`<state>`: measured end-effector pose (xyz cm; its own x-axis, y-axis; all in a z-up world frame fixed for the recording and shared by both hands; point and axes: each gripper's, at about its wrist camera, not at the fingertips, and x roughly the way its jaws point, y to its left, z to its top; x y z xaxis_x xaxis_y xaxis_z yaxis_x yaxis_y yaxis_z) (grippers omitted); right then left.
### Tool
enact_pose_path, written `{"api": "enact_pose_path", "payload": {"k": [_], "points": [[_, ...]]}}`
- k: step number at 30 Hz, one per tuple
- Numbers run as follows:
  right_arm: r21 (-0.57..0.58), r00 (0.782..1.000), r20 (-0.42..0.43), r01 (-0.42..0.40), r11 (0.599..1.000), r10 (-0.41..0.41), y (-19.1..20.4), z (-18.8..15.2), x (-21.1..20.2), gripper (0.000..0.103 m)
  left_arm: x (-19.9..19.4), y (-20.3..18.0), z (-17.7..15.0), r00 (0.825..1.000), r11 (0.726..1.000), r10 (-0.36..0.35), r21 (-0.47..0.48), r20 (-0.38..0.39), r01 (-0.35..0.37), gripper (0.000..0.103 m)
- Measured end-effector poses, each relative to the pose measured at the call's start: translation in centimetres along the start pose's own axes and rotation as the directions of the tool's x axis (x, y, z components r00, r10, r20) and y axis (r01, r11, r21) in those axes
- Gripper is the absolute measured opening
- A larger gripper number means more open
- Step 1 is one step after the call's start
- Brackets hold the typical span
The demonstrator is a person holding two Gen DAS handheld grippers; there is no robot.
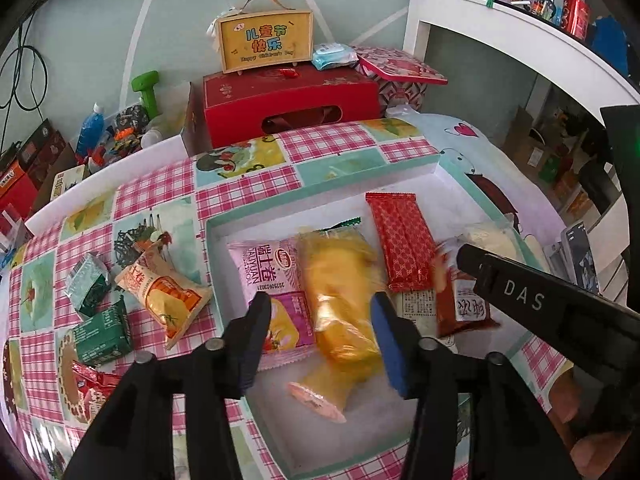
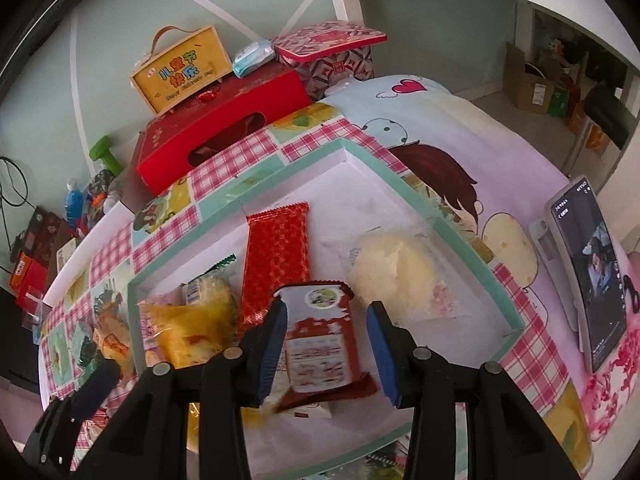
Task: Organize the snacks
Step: 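Open the left gripper over the tray while the right releases the biscuit pack inside, then move both open grippers back over the snack pile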
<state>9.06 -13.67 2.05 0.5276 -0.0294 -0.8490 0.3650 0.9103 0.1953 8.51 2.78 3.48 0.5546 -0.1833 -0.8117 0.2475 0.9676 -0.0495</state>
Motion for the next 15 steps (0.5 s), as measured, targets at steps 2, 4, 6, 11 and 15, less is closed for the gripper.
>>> {"api": "enact_pose_path", "payload": {"k": [2, 4, 6, 11, 15], "points": [[0.007, 1.0, -0.005, 0.007, 1.0, -0.007, -0.1, 0.0, 0.0, 0.048, -0.1, 0.2, 0.1, 1.0, 1.0, 0.007, -0.005, -0.003, -0.007, 0.054], [0.006, 1.0, -0.003, 0.017, 1.0, -0.017, -0.1, 0.0, -0.2, 0.068, -0.4, 0.4, 0.1, 1.0, 1.0, 0.014, -0.012, -0.005, -0.014, 0.059], [-0.009, 0.999, -0.004, 0.034, 0.999, -0.034, 0.0, 0.0, -0.3, 0.075, -0.7, 0.9, 0.2, 1.0, 0.999, 0.022, -0.023, -0.006, -0.023, 0.074], [-0.044, 0.999, 0.005, 0.051, 0.998, -0.051, 0.6, -0.2, -0.4, 0.093, -1.3, 2.8, 0.5, 0.997, 0.991, 0.081, -0.105, -0.016, -0.082, 0.086], [-0.066, 0.998, 0.018, 0.064, 0.996, -0.063, 1.0, -0.3, -0.3, 0.103, -1.0, 4.5, 0.3, 0.991, 0.974, 0.128, -0.183, -0.044, -0.134, 0.092]]}}
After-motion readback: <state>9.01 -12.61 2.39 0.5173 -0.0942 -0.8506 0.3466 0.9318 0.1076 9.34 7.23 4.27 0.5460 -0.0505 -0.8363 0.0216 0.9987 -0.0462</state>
